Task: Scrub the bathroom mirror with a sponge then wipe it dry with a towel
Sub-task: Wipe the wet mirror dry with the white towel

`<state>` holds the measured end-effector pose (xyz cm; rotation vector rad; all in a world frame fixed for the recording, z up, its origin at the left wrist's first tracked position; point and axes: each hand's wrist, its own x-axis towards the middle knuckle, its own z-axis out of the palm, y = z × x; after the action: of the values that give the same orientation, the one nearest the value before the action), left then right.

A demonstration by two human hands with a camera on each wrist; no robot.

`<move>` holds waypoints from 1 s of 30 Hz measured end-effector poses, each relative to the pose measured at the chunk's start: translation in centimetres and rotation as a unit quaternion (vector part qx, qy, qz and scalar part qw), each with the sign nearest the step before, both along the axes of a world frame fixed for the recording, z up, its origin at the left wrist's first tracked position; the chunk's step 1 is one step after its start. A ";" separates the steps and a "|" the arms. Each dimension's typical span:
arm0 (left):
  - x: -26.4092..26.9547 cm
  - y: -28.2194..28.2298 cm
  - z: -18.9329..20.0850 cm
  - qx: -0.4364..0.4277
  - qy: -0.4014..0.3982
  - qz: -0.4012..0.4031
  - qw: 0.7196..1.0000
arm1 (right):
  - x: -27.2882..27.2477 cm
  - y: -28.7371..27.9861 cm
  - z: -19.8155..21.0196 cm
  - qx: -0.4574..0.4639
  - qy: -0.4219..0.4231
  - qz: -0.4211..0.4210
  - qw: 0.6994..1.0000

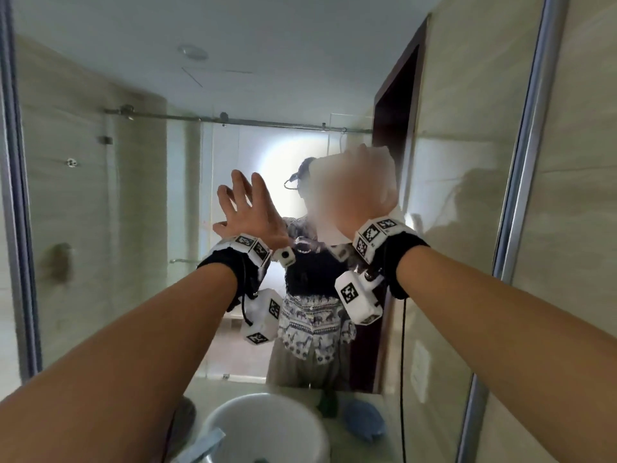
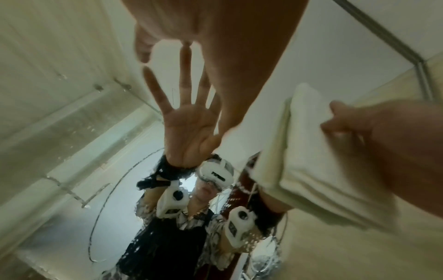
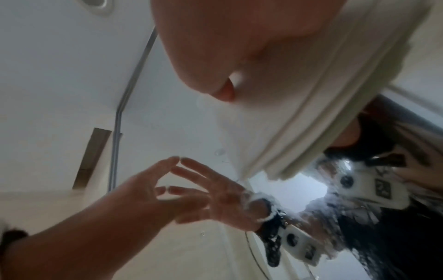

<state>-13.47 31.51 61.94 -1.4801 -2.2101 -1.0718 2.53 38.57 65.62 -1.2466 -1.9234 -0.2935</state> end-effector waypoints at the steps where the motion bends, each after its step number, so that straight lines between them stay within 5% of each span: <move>1: -0.3 -0.3 0.2 0.063 0.008 -0.001 0.998 | 0.3 -0.5 0.3 -0.016 -0.017 0.012 1.000; 3: 0.0 -0.9 0.5 0.233 0.058 0.005 0.971 | 0.6 -1.3 0.7 -0.047 -0.026 0.046 0.998; 5: 1.7 -0.9 0.8 0.309 0.128 -0.077 0.939 | 0.4 -1.9 1.2 -0.070 -0.019 0.076 0.994; 8: 5.3 0.5 0.5 0.214 0.206 -0.178 0.938 | 0.8 -2.5 1.7 -0.078 -0.003 0.123 0.989; 12: 8.0 3.8 -0.1 0.065 0.183 -0.086 0.977 | 3.7 -2.3 1.3 -0.019 0.042 0.182 0.982; 15: 8.9 6.0 -0.4 0.073 0.201 -0.045 0.976 | 5.9 -0.9 0.1 0.155 0.023 0.013 0.988; 17: 8.8 6.9 -0.7 0.084 0.211 -0.026 0.974 | 6.3 0.6 -0.6 0.152 0.076 -0.053 0.984; 30: 2.0 6.7 -0.3 0.085 0.308 -0.009 0.948 | 3.8 6.2 -2.6 0.125 0.148 -0.104 0.976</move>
<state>-11.52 38.21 61.61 -1.4983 -1.6301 -0.6555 6.33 44.80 62.97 -1.2458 -1.4586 -0.4186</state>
